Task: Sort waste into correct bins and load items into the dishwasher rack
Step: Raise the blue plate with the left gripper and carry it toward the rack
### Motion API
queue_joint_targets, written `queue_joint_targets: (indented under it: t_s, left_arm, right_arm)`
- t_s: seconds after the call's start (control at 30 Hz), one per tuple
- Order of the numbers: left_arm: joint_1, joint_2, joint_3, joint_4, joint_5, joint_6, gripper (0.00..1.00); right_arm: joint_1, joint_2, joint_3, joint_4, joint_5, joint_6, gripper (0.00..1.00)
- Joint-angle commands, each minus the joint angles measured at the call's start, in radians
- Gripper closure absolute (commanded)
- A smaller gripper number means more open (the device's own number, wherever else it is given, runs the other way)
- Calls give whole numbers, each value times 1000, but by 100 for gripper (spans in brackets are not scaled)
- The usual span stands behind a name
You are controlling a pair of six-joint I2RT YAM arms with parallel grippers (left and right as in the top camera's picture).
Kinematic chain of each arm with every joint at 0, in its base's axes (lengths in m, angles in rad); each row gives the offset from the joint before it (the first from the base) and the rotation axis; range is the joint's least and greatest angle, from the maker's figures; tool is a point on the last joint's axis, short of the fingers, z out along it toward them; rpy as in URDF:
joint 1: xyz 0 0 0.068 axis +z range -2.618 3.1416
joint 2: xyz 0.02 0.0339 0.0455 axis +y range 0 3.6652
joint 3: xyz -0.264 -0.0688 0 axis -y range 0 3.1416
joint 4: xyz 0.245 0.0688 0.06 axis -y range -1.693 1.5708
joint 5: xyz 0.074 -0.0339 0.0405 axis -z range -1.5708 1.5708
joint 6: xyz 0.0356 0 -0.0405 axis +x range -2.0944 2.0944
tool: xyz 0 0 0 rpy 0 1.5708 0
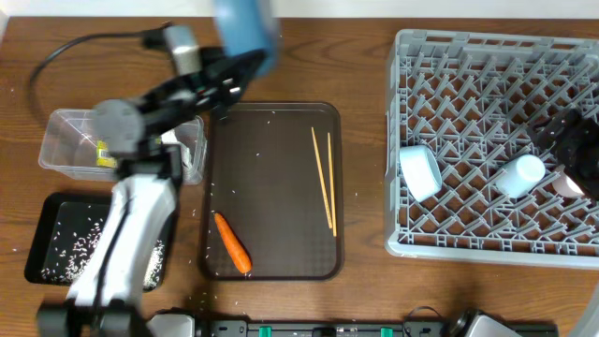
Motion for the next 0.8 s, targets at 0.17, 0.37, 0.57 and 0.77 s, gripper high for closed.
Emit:
queue_joint_targets:
  t_s: [0.17,0.37,0.57,0.77]
  left_arm:
    - [-279,439,247,256,-106,-420,94]
    - [-406,591,342,257,-113,-454,94]
    - [-494,661,376,256,-151,-453,94]
    - [-534,723,376,251,-215,-452,94]
  right_arm:
    - [-8,-8,2,-3,6,10,11]
    - [-31,-8,2,-3,33,13,11]
    - [-31,-8,2,-4,32,13,12]
    - [-31,-8,2,-16,33,13,12]
